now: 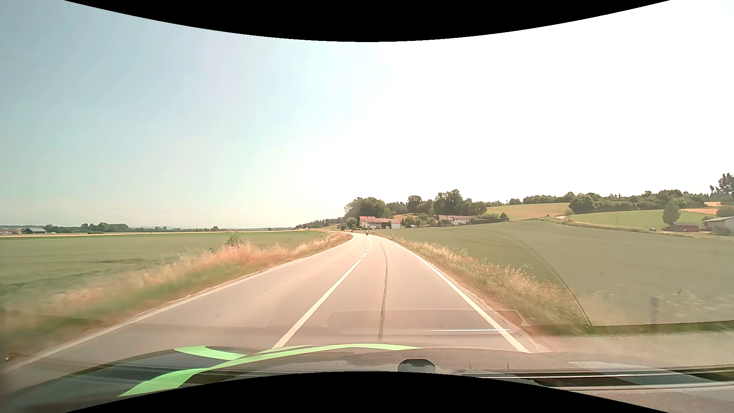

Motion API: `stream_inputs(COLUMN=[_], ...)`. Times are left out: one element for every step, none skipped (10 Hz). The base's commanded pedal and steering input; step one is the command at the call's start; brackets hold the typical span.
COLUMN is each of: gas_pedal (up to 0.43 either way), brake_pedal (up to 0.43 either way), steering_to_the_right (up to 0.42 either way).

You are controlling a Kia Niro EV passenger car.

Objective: Follow the waypoints while adhering to traffic rules and regulations

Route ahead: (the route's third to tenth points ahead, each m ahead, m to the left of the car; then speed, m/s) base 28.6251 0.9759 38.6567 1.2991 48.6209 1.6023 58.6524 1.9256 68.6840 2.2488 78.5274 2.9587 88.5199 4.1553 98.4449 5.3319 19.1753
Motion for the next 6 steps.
stream_inputs(gas_pedal=[0.52,0.531,0.539,0.539,0.539,0.539], brake_pedal=[0.0,0.0,0.0,0.0,0.0,0.0], steering_to_the_right=[-0.005,-0.004,-0.005,-0.005,-0.006,-0.006])
